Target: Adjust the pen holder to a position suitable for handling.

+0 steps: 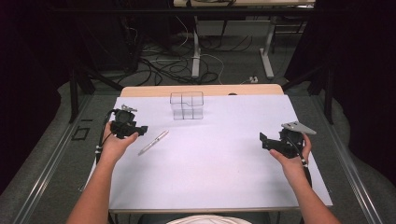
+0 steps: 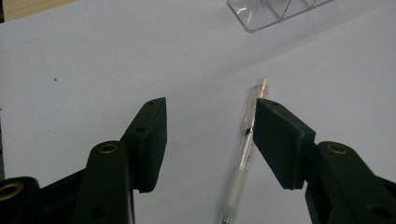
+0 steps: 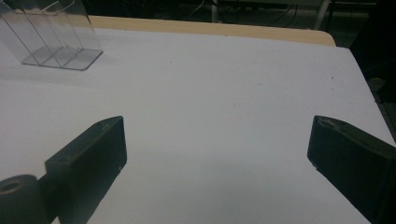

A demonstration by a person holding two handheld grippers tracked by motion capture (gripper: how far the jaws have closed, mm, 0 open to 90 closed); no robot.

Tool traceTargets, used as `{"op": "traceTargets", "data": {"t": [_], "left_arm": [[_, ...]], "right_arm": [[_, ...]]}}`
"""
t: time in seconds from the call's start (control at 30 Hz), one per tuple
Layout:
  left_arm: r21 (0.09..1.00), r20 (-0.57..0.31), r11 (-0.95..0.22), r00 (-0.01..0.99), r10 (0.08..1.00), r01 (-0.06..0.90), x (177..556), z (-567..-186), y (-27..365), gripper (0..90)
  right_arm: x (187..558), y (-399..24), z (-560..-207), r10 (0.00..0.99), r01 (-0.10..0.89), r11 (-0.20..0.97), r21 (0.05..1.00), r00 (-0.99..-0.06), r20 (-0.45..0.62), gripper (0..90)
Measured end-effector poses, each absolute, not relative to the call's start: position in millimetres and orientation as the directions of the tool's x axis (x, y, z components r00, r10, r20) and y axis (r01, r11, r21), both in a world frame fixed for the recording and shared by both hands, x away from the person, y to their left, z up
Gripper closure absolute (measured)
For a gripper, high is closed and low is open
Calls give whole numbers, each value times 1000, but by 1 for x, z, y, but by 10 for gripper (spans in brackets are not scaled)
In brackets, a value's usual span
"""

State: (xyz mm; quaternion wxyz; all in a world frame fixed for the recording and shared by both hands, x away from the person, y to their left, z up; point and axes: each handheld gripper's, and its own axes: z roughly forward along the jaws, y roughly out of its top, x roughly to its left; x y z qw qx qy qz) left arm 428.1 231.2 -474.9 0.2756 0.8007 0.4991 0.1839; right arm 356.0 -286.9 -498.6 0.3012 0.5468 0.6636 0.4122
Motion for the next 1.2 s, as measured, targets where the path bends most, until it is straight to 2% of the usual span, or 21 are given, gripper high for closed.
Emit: {"op": "traceTargets", "data": {"t": [0.23,0.4,0.63,1.0,1.2], "left_arm": [[611,49,-397,468,883,685,428,-483,228,476],[556,102,-481,519,849,678,429,-491,223,490],[533,125,-527,555,823,661,429,-496,219,513],[469,61,-564,612,788,679,434,-505,217,633],[410,15,-581,632,775,703,438,-513,217,667]], "right_arm": [[357,-283,-502,970,485,87,870,-241,37,45],[358,-284,-504,969,485,106,868,-246,19,45],[358,-284,-505,969,488,107,866,-247,20,55],[359,-284,-508,966,499,113,859,-257,23,65],[360,-285,-509,966,502,114,857,-258,23,68]]}}
